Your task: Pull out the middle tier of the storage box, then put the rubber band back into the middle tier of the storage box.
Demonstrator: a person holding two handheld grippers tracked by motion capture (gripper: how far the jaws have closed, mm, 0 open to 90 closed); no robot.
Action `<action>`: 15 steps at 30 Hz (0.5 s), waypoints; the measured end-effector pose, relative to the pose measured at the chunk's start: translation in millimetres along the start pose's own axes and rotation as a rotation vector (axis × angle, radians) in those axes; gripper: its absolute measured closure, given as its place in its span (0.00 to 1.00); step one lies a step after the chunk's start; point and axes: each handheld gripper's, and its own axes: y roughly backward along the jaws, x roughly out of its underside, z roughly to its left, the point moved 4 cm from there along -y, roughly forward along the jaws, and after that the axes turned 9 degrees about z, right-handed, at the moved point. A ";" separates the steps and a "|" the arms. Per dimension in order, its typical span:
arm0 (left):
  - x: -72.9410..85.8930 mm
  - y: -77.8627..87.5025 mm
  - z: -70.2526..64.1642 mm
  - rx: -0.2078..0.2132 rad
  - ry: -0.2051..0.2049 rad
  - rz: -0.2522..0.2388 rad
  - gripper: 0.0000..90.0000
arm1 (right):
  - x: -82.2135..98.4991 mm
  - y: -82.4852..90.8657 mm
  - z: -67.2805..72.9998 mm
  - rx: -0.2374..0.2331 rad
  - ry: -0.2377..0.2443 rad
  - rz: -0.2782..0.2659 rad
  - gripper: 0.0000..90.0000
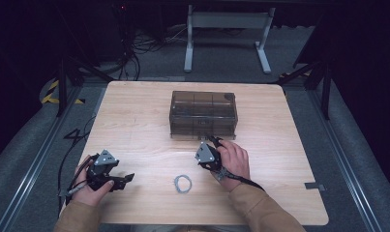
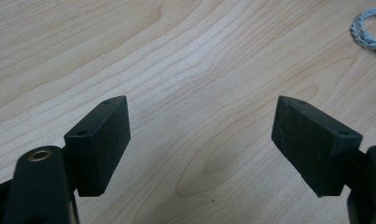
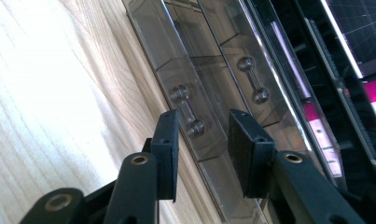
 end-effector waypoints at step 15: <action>-3.4 -2.7 0.1 0.008 0.004 -0.001 0.23 | 20.8 6.6 -28.5 -0.102 -0.117 0.006 0.68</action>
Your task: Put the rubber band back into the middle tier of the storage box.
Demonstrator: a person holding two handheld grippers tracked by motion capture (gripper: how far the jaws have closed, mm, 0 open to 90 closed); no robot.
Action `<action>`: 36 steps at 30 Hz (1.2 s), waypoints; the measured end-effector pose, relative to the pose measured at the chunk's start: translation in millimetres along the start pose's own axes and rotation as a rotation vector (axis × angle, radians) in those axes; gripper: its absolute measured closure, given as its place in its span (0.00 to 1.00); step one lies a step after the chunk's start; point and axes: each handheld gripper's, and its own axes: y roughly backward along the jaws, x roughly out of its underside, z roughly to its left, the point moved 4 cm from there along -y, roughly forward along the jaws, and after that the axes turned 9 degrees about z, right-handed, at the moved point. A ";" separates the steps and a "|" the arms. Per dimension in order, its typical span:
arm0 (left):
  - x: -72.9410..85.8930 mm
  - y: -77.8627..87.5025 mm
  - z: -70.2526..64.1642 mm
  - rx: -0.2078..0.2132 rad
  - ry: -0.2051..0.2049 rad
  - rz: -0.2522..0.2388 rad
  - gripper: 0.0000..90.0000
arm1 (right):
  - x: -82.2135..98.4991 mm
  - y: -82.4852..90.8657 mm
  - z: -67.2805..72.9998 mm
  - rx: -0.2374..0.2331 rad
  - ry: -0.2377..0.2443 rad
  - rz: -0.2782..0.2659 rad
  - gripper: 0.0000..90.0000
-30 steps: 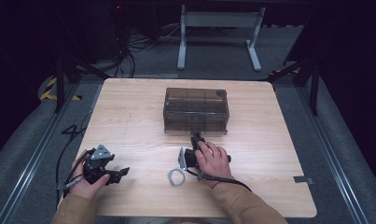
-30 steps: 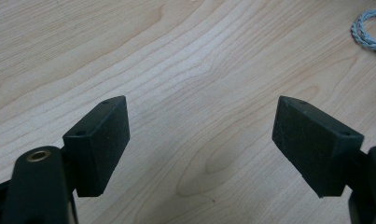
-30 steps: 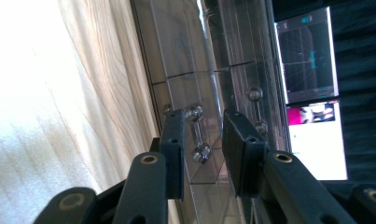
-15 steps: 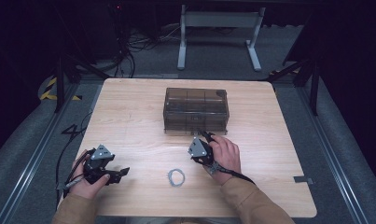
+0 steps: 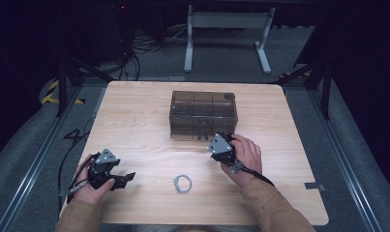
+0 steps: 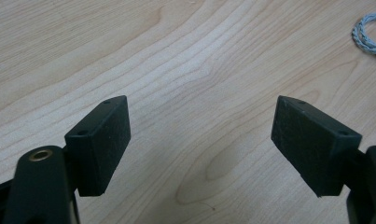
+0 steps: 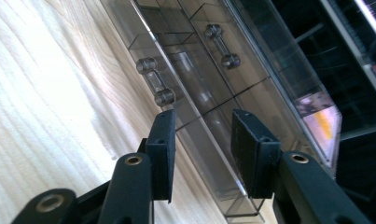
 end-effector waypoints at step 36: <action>13.9 7.6 2.1 -0.012 0.028 -0.001 0.23 | -15.4 -31.3 -52.5 -0.452 -0.027 0.185 0.60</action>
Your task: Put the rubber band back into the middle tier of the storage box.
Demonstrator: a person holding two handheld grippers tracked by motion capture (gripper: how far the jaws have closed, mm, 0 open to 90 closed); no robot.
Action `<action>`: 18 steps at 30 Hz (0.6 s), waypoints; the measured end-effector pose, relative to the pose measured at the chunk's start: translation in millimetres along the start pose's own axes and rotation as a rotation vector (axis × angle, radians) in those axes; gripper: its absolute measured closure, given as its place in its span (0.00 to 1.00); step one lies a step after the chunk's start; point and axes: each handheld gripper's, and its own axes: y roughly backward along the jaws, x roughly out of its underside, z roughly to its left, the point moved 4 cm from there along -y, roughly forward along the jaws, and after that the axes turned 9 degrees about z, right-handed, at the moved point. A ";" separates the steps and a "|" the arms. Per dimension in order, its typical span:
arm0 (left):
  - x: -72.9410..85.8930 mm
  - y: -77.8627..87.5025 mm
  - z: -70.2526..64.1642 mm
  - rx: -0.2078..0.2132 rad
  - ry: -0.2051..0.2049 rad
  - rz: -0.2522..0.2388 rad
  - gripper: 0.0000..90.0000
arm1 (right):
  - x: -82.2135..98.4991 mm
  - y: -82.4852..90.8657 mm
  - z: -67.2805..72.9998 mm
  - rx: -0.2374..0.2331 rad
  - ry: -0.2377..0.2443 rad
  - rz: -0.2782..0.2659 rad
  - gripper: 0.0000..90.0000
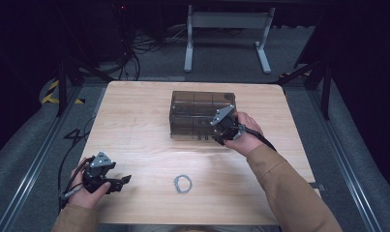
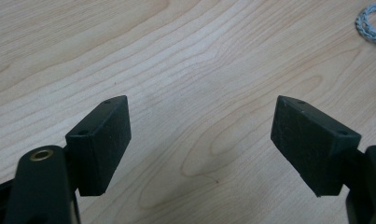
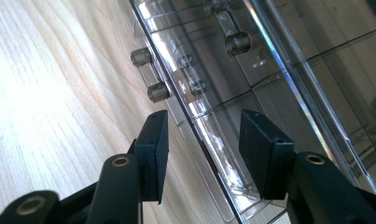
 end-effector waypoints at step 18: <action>10.7 5.9 1.4 -0.008 0.021 0.001 0.24 | -7.0 -11.6 -8.8 -0.108 0.108 0.122 0.64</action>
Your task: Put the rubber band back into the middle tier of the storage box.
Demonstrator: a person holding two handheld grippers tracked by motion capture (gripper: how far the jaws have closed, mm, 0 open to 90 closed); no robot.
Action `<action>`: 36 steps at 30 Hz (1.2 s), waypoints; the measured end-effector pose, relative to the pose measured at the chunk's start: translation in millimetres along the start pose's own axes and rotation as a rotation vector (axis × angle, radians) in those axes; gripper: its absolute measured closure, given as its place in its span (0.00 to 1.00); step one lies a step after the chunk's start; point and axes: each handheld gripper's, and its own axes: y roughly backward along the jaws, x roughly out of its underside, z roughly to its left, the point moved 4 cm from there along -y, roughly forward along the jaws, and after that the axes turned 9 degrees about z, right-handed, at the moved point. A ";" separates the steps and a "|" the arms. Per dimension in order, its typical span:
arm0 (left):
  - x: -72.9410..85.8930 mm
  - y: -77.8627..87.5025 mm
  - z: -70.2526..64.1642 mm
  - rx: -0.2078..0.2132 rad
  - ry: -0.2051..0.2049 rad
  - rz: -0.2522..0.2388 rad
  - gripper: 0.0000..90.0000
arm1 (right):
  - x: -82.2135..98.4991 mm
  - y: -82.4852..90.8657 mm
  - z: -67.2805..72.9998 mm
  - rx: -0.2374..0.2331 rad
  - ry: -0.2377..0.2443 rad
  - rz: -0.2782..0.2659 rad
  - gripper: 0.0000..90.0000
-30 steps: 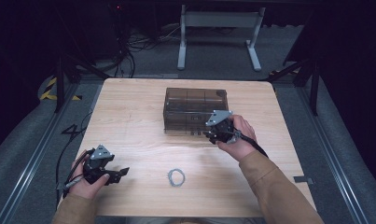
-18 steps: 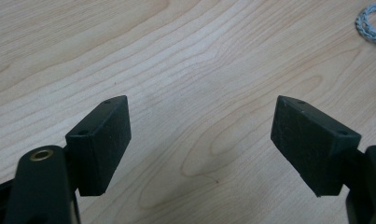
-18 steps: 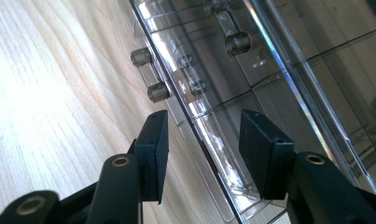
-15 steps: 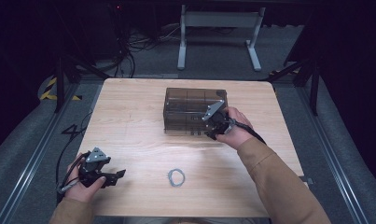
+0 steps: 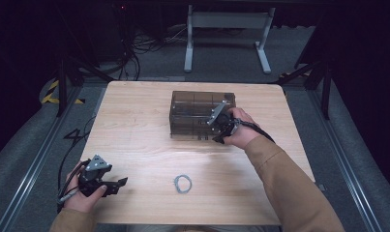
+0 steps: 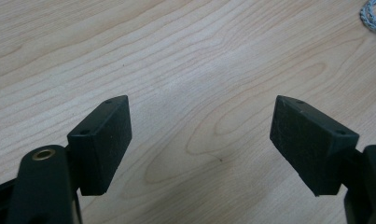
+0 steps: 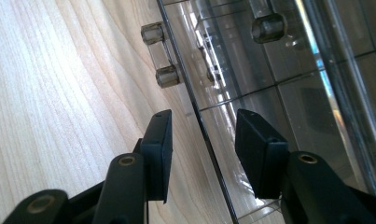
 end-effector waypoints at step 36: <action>-0.6 -1.2 0.2 -0.004 -0.004 0.007 0.25 | -5.9 -11.3 -3.8 -0.060 0.150 0.153 0.92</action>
